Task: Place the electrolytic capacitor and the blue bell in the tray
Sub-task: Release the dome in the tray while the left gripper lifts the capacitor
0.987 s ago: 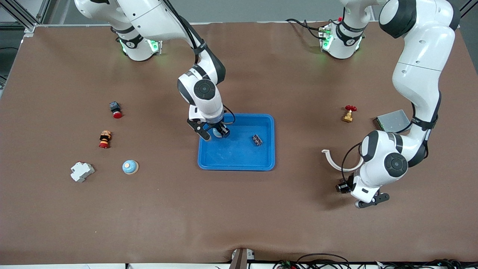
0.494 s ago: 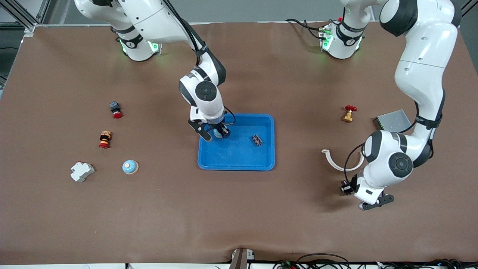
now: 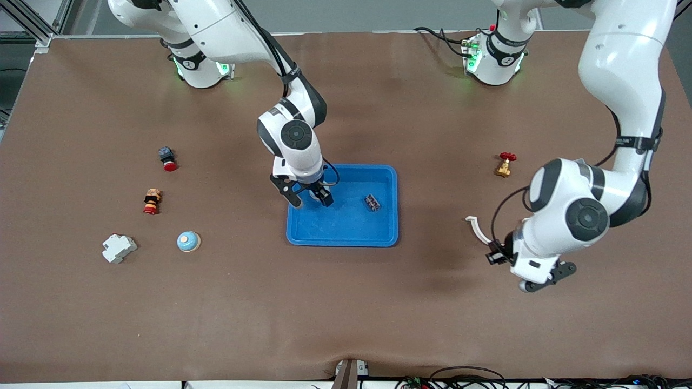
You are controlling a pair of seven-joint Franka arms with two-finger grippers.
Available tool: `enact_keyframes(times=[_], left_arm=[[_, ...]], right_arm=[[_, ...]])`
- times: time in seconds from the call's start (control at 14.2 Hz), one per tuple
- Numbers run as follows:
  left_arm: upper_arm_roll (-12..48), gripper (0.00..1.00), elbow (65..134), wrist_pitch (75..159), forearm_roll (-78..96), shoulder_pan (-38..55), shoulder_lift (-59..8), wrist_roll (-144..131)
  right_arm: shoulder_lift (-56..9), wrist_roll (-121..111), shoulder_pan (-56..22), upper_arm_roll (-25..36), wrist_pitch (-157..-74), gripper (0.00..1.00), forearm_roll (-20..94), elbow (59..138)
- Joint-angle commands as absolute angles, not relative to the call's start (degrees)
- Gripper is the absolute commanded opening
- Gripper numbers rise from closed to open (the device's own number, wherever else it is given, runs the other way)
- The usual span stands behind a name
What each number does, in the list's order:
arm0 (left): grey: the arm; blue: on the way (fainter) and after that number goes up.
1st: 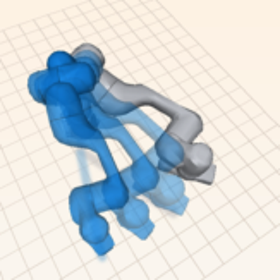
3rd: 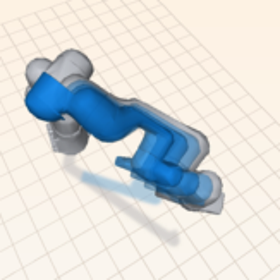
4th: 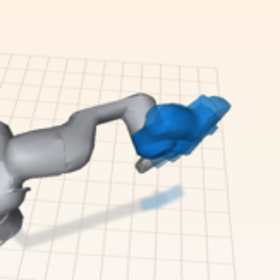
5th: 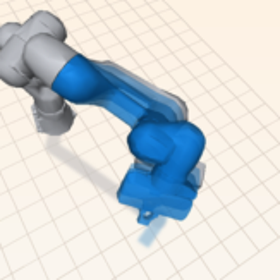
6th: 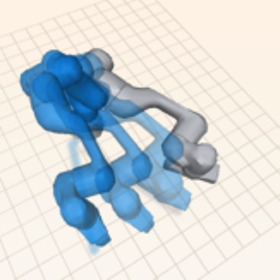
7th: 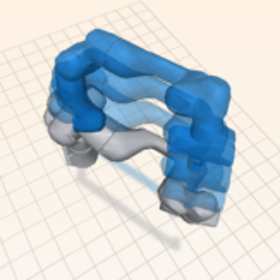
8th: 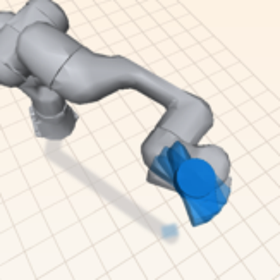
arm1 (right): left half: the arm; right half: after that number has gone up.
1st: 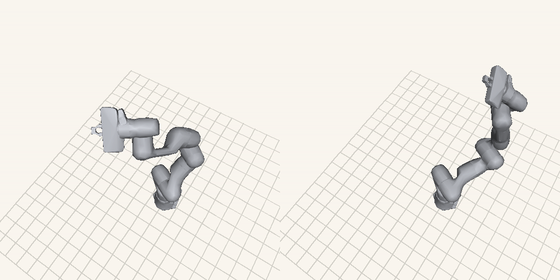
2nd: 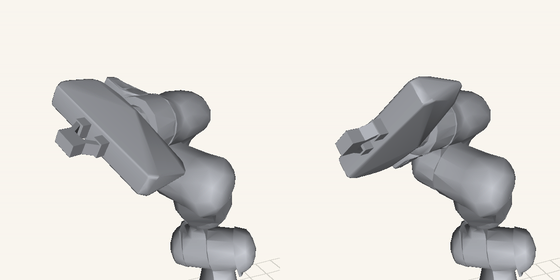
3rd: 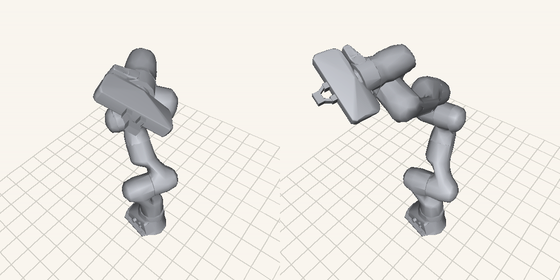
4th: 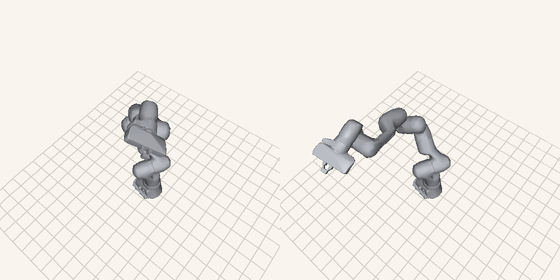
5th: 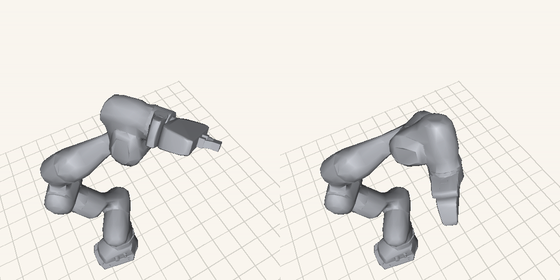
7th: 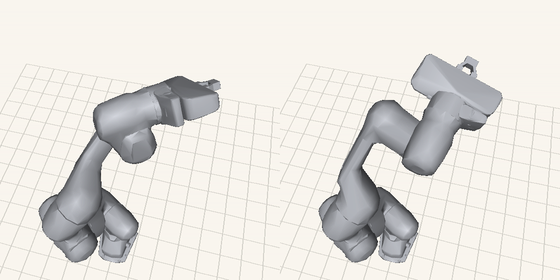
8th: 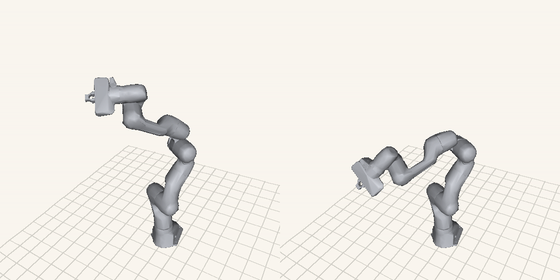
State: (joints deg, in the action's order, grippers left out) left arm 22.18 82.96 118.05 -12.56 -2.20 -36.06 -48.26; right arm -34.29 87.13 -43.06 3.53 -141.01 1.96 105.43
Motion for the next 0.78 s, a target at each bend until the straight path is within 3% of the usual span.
enact_keyframes(times=[0.0,0.21,0.42,0.71], left_arm=[[22.5,0.0,79.4,116.9,-12.0,4.1,-37.3,-61.0],[22.2,0.0,77.4,118.5,-12.0,10.0,-39.9,-71.2],[21.8,0.0,77.4,125.9,-12.6,15.5,-43.2,-79.0],[19.9,0.0,77.4,129.8,-12.2,18.3,-45.3,-85.4]], right_arm=[[-30.2,83.0,-39.8,3.1,-138.0,1.0,1.0,107.0],[-24.0,73.9,-35.3,3.1,-139.8,1.0,1.0,114.0],[-17.9,61.3,-30.0,3.1,-141.6,1.0,1.0,122.3],[-14.3,44.5,-20.8,3.2,-143.7,1.0,1.0,128.9]])
